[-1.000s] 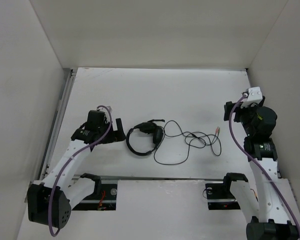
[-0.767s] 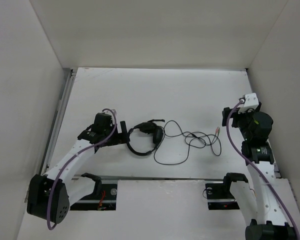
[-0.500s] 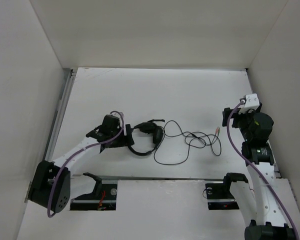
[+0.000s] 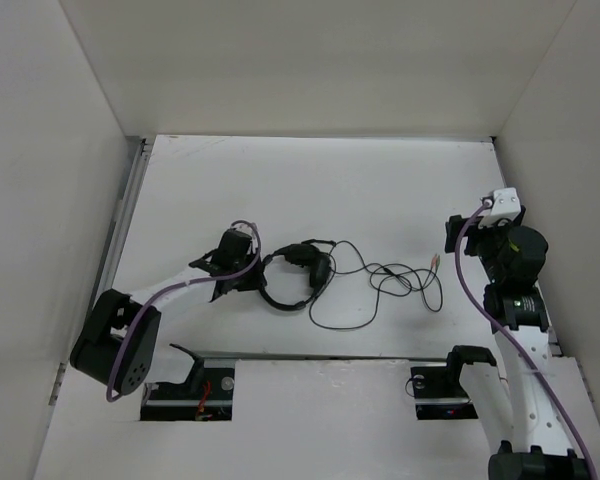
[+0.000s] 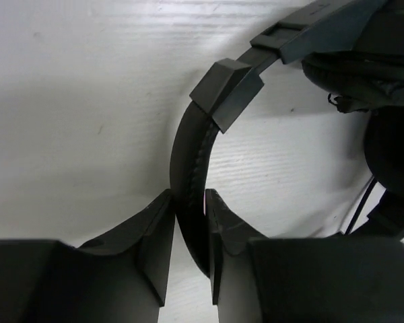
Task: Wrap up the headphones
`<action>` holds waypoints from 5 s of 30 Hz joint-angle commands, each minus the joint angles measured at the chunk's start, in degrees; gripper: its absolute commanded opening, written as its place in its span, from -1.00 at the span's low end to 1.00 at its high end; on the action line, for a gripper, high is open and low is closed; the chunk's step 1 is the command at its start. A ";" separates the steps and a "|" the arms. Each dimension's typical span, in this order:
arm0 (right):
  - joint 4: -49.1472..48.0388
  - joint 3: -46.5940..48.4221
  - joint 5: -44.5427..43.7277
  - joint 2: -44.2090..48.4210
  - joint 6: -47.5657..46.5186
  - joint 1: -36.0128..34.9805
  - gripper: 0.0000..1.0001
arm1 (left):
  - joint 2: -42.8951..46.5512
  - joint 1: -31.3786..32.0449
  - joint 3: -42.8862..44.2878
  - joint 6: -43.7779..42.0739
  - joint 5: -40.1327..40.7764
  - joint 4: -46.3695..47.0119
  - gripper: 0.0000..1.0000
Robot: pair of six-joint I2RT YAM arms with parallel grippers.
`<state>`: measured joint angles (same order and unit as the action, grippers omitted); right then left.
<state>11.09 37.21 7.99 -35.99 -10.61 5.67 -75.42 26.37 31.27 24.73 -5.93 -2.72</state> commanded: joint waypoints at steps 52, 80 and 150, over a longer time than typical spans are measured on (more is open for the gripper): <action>-51.52 16.12 10.12 -36.68 8.68 -41.57 1.00 | 2.38 -9.54 60.49 -20.43 -7.69 -10.02 -1.00; -52.75 14.82 21.01 -49.36 12.02 -39.29 0.36 | -2.19 -17.18 85.10 -9.18 -13.75 -10.82 -1.00; -37.55 13.68 10.82 -45.41 -3.89 -39.90 0.88 | 0.54 -17.10 71.39 -12.34 -12.70 -9.41 -1.00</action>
<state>-23.20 52.31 17.67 -84.95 -15.57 -33.39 -77.03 9.63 99.88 11.99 -19.00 -17.39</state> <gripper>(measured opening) 0.950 0.100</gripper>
